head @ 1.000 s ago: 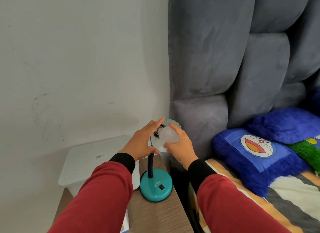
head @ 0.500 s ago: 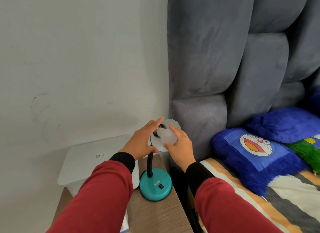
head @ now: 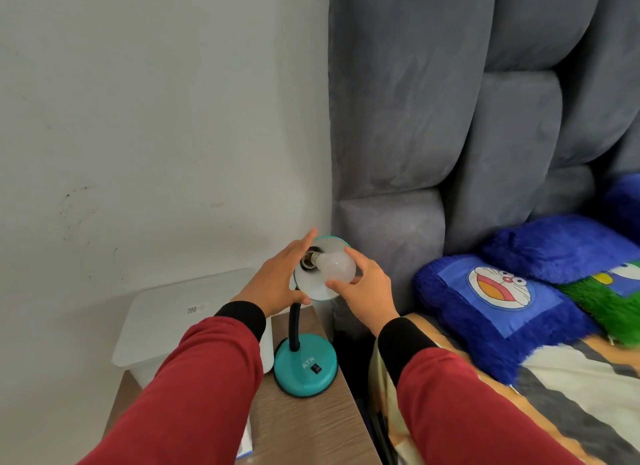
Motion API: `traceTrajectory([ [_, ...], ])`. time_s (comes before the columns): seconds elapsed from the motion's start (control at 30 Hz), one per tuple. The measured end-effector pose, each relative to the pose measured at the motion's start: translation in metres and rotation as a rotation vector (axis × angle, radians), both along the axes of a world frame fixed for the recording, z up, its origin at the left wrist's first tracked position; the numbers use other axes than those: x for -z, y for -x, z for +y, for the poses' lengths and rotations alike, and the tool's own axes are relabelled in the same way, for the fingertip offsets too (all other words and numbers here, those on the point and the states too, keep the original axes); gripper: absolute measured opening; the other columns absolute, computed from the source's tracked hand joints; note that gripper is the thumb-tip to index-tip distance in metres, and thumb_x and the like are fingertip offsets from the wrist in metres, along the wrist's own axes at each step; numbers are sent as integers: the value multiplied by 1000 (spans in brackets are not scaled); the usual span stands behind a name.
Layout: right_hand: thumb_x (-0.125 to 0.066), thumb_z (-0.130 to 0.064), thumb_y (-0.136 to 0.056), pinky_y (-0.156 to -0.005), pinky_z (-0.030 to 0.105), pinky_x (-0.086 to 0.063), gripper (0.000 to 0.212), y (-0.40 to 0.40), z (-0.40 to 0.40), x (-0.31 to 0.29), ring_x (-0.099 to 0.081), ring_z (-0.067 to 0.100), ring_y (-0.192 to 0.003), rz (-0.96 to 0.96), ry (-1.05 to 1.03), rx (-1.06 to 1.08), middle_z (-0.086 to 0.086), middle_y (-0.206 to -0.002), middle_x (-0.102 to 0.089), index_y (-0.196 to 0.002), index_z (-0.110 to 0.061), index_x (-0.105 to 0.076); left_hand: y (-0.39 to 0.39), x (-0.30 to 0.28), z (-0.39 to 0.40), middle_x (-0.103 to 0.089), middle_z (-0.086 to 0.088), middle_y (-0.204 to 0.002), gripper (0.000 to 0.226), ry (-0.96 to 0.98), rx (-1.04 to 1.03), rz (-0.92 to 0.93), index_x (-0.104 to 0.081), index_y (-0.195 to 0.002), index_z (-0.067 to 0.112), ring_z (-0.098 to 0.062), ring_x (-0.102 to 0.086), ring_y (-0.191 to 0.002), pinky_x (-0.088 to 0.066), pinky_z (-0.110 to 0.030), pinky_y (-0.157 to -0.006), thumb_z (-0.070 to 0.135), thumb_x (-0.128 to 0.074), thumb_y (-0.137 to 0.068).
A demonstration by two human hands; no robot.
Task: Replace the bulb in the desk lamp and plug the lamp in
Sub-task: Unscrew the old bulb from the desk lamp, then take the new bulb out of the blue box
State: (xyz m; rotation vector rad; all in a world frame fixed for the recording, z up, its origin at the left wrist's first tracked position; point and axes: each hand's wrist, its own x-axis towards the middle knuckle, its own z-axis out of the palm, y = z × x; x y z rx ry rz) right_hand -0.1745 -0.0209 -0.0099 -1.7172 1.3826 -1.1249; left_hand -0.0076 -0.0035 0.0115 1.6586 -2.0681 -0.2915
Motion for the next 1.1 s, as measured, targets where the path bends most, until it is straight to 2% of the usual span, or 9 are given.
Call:
traceTrajectory([
  [0.07,-77,-23,-75,-104,31,-43,71,3,4,-4,-51,21,-123,41,0,6,4,-136,-51,-138,-21,-45,2,-3,6,-23,4,-156,122,-26,-51,19,10,-150,33,-16,-31,-140,-27,-25,-110,20,-82,-71],
  [0.13,-75,-24,-77,-100,27,-43,68,5,10,-10,-51,21,-122,75,-14,0,5,-135,-53,-137,-19,-45,1,-6,13,-18,0,-158,113,-54,-117,-44,9,-152,26,-19,-25,-143,-25,-29,-114,27,-76,-78],
  [0.27,-74,-22,-78,-90,23,-42,66,8,27,-21,-51,24,-120,108,-87,-25,11,-135,-51,-136,-16,-43,-2,-13,30,-17,-10,-158,82,-156,-291,-195,-8,-153,11,-24,-19,-146,-20,-32,-117,34,-58,-92],
  [0.4,-73,-22,-77,-82,25,-42,60,7,47,-27,-53,27,-114,104,-121,3,15,-129,-53,-128,-11,-44,-6,-19,53,-37,-14,-147,63,-270,-450,-278,-32,-144,6,-27,-38,-134,-35,-35,-108,41,-49,-95],
  [0.53,-73,-30,-77,-90,36,-49,58,2,69,-28,-56,30,-111,139,-150,31,16,-124,-55,-122,-10,-44,-14,-20,83,-53,-12,-134,52,-335,-529,-364,-50,-132,5,-26,-53,-121,-45,-32,-97,41,-50,-94],
  [0.67,-67,-28,-80,-95,39,-48,62,-7,86,-28,-54,34,-115,219,-183,22,20,-130,-50,-132,-8,-40,-27,-19,110,-57,-9,-128,48,-424,-573,-434,-55,-126,8,-25,-58,-115,-47,-32,-93,39,-57,-90],
  [0.87,-70,-28,-79,-91,34,-48,56,-26,108,-27,-55,30,-116,618,-210,-126,16,-128,-54,-126,-4,-51,-45,-13,139,-50,-10,-138,55,-518,-605,-440,-52,-131,8,-26,-55,-120,-46,-35,-96,41,-62,-87],
  [1.0,-67,-27,-82,-87,31,-49,49,-41,113,-16,-59,28,-111,678,-198,-160,15,-124,-59,-123,-3,-54,-54,-5,149,-57,-8,-131,51,-551,-604,-419,-55,-127,8,-25,-57,-117,-46,-33,-92,39,-62,-88],
  [1.1,-68,-28,-80,-92,33,-51,53,-54,112,-1,-58,28,-112,675,-205,-196,15,-125,-57,-125,-5,-53,-59,10,150,-60,-9,-126,47,-576,-590,-421,-58,-123,7,-25,-60,-113,-48,-33,-89,38,-63,-87],
])
